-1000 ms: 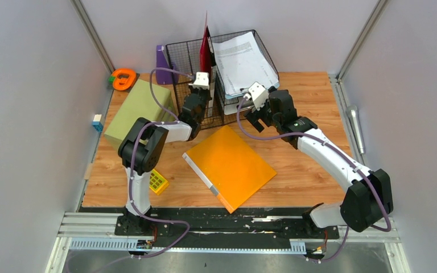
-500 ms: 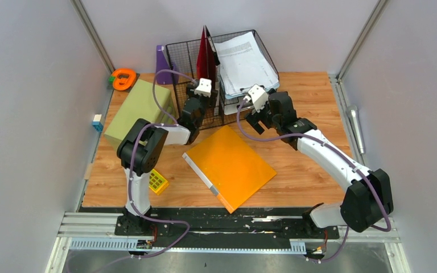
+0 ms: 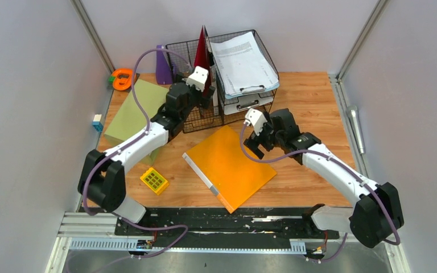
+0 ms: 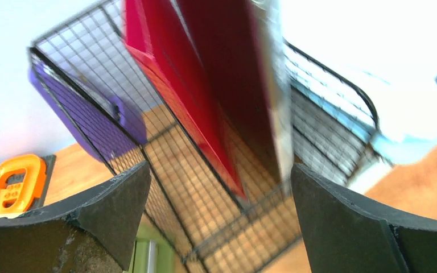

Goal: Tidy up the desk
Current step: Place the folder in the storage box.

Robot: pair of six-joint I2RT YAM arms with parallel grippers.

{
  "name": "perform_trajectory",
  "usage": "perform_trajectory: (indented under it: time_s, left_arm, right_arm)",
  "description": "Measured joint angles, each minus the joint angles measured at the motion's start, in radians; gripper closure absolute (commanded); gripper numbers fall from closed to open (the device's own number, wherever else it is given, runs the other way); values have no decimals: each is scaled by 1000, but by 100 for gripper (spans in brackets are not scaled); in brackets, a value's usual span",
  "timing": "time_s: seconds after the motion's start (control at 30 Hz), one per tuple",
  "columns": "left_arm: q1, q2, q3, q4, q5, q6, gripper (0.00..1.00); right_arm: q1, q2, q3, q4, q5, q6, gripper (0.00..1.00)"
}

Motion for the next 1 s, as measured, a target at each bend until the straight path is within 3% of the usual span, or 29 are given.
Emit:
perform_trajectory:
  time_s: [0.27,0.43,0.67,1.0]
  left_arm:
    - [-2,-172,44,-677,339,173,0]
    - [-2,-172,40,-1004,488,253,0]
    - [-2,7,50,-1187,568,277,0]
    - [33,165,66,-1196,559,275,0]
  right_arm:
    - [150,-72,-148,-31,-119,-54,2]
    - [257,-103,-245,-32,-119,-100,2]
    - [370,-128,-362,-10,-100,-137,2]
    - [518,-100,-442,90,4,-185,5]
